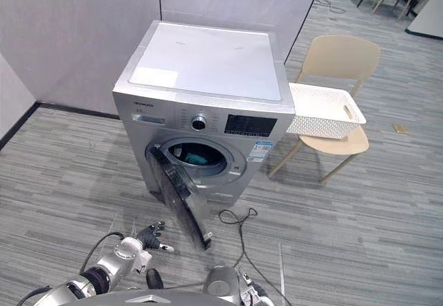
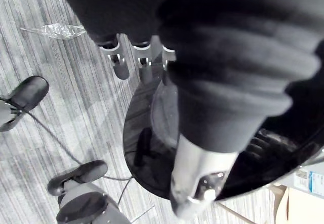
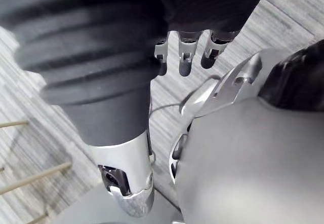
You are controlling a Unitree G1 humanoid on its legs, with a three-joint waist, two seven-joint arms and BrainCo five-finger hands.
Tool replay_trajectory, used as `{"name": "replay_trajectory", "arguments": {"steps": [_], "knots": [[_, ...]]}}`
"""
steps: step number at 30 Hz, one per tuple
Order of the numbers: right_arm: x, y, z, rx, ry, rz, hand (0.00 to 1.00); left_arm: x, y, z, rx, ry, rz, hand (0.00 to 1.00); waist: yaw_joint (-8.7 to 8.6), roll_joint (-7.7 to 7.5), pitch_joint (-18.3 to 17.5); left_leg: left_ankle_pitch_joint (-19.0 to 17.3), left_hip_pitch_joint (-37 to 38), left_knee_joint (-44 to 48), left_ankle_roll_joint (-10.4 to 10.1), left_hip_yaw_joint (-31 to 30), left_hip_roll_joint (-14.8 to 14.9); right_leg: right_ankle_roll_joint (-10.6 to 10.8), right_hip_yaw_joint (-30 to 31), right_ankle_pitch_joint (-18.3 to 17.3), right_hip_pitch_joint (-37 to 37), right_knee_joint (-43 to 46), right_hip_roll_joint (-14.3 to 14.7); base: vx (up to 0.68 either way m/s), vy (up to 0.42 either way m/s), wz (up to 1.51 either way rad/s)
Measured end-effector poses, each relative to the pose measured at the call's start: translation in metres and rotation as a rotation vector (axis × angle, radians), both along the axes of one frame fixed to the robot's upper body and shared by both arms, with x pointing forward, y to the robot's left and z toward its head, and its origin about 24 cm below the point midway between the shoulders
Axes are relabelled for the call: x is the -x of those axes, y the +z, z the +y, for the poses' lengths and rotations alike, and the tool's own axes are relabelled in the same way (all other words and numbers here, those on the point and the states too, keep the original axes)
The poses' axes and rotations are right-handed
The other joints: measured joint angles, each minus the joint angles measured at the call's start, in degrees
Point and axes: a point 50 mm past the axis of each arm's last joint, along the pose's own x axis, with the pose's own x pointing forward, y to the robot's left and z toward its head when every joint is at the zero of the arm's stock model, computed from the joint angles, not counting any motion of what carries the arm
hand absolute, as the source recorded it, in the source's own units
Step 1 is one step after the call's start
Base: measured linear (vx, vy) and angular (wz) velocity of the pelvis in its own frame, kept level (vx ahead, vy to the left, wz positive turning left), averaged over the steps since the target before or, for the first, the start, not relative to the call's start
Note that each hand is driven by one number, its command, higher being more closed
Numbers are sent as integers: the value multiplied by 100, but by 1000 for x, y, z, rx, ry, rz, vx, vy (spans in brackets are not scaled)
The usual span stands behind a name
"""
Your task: Pick up the laundry basket with both hands and put the clothes into the washing machine.
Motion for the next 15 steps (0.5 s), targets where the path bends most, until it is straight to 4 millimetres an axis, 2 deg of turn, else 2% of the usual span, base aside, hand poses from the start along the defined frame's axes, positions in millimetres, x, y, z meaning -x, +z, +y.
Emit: {"name": "replay_trajectory", "arguments": {"steps": [1, 2, 4, 5, 10, 13, 15], "knots": [[0, 0, 1, -4, 2, 3, 0, -2, 1, 0, 0, -1, -4, 0, -1, -52, -37, 25, -48, 0, -45, -46, 20, 155, 15, 0, 117, -243, 39, 50, -250, 20], [-3, 0, 4, -10, 6, -4, 0, -8, 4, -1, -1, -6, -19, 0, 43, -134, -111, 97, -214, 0, -159, -101, 58, 480, -8, -83, 339, -1030, 207, 42, -254, 11], [-17, 3, 1, 2, 21, -37, 0, -10, 5, -7, 11, -6, -19, 0, 96, 70, -131, 167, -354, 29, -267, -73, 283, 412, 9, 154, 403, -1604, 527, 45, -213, -27], [-26, 6, 0, 12, 48, -54, 0, -9, 4, -11, 19, -4, -11, 0, 144, 121, -161, 176, -349, 30, -284, 25, 403, 389, 121, 270, 419, -1783, 678, 37, -116, -48], [-46, 12, 7, 20, 102, -129, 0, -17, 6, -14, 44, 54, 3, 0, 127, 134, -200, 218, -316, 32, -421, 233, 694, 224, 338, 444, 463, -2106, 1037, 58, -139, -33], [-67, 23, 10, 18, 99, -241, 0, -41, 15, 6, 71, 242, -5, 0, -7, 157, -184, 151, -301, 36, -532, 954, 868, 143, 1024, 566, 23, -2122, 1253, -3, -70, -120], [-81, 33, 8, 38, 151, -333, 0, -73, 35, 31, 124, 442, -69, 0, -206, 153, -166, 122, -437, 36, -551, 1615, 908, 189, 1691, 814, -487, -2132, 1315, -19, -17, -174]]}}
